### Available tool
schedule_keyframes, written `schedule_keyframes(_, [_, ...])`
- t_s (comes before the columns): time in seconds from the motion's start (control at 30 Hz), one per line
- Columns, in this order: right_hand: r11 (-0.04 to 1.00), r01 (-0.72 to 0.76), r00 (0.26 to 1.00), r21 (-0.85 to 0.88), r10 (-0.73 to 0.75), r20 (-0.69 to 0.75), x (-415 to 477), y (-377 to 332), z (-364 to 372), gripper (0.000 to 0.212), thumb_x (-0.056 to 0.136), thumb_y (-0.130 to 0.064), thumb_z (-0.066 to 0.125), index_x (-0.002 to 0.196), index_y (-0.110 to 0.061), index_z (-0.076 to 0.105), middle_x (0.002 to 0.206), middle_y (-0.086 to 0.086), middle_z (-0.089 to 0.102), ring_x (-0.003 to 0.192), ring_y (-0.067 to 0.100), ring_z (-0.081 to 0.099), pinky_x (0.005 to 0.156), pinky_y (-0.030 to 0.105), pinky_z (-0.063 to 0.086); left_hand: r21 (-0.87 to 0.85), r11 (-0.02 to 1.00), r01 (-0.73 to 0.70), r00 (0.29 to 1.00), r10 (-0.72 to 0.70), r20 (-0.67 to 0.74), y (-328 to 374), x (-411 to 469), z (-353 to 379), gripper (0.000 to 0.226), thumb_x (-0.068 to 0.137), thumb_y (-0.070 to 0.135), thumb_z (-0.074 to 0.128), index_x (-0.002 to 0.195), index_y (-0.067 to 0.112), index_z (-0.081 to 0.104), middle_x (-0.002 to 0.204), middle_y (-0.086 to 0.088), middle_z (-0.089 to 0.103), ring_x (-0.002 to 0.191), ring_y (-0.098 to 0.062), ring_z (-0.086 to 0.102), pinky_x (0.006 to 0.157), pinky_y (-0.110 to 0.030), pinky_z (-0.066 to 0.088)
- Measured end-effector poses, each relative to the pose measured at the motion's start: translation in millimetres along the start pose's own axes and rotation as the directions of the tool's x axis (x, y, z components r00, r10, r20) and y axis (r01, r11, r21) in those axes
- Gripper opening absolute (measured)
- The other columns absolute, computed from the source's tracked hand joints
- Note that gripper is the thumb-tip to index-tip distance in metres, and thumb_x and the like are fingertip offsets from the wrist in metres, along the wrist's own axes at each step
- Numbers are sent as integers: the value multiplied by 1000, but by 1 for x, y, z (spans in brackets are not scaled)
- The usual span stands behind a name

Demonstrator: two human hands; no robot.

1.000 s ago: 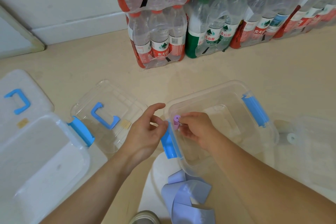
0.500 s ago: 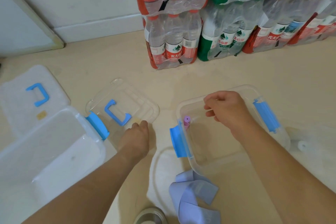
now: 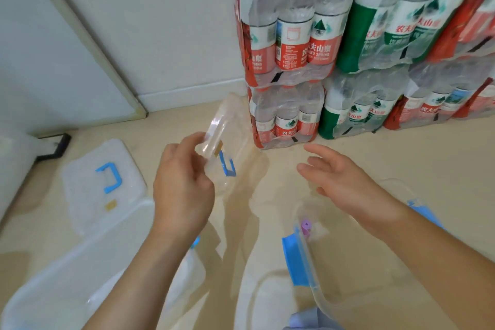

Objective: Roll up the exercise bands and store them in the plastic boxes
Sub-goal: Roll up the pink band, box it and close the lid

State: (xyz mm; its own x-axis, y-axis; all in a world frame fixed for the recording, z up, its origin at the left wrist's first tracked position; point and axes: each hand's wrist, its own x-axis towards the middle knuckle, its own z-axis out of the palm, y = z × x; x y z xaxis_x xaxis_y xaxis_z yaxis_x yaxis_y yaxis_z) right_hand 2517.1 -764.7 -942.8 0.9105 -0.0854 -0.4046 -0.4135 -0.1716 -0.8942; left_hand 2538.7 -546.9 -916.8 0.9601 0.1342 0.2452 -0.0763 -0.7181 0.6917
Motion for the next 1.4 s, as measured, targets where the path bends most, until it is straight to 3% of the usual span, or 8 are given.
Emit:
schedule_keyframes(0.13, [988, -11, 997, -151, 23, 80, -5, -34, -15, 53, 88, -47, 57, 135, -48, 33, 152, -3, 33, 134, 13, 37, 98, 29, 33, -385, 920, 75, 986, -127, -110, 19, -3, -43, 52, 92, -9, 34, 115, 30, 58, 97, -19, 54, 83, -27, 65, 61, -9, 49])
schedule_keyframes(0.27, [984, -56, 994, -166, 71, 86, -15, -56, -38, 43, 89, -45, 58, 128, -42, 41, 135, -5, 49, 112, 18, 52, 92, 33, 37, -732, 633, 254, 939, -343, 29, 27, -4, -51, 42, 98, -6, 35, 121, 19, 60, 82, -6, 46, 66, -12, 60, 60, -18, 55])
schedule_keyframes(0.47, [975, 51, 999, -215, -54, -6, -50, -57, -82, 24, 91, -16, 61, 113, -24, 63, 92, 6, 70, 73, 15, 69, 70, 31, 51, -778, 393, 490, 857, -378, 350, 29, -30, -28, 51, 89, -16, 36, 123, 14, 59, 82, -12, 46, 68, -20, 58, 59, -27, 58])
schedule_keyframes(0.6, [952, 69, 970, -297, -134, -204, -75, -39, -108, 36, 83, -12, 71, 117, -23, 63, 79, 11, 62, 75, 31, 69, 79, 46, 56, -664, 505, 552, 833, -320, 451, 32, -56, -7, 34, 93, -2, 46, 111, 18, 66, 76, -9, 68, 68, -20, 62, 60, -25, 56])
schedule_keyframes(0.77, [961, -83, 921, -263, -27, -389, -87, 18, -128, 40, 82, -9, 71, 121, -5, 61, 78, 4, 61, 76, 27, 63, 87, 51, 54, -465, 636, 616, 760, -325, 563, 25, -94, 28, 26, 92, 8, 56, 116, 13, 62, 82, -13, 60, 60, -9, 62, 58, -21, 54])
schedule_keyframes(0.97, [883, -238, 884, -405, 24, -467, -89, 89, -133, 17, 84, -8, 53, 69, -8, 60, 61, 3, 48, 63, 21, 43, 61, 30, 36, -198, 807, 557, 671, -296, 680, 21, -129, 61, 25, 91, 7, 56, 115, 12, 64, 78, -10, 63, 80, -25, 70, 77, -39, 59])
schedule_keyframes(1.13, [865, -264, 873, -427, 26, -487, -86, 102, -126, 22, 85, -7, 58, 105, -1, 66, 97, 14, 70, 91, 34, 64, 82, 38, 49, -22, 927, 373, 686, -260, 680, 18, -134, 75, 19, 85, 17, 63, 102, 24, 67, 73, 2, 62, 72, -25, 68, 80, -48, 54])
schedule_keyframes(1.4, [858, -246, 872, -451, -7, -489, -75, 111, -127, 23, 86, -10, 59, 107, -9, 68, 100, 8, 70, 94, 31, 64, 84, 39, 51, 67, 934, 351, 697, -309, 647, 21, -135, 88, 16, 84, 23, 63, 100, 25, 63, 81, 2, 63, 76, -25, 66, 78, -46, 54])
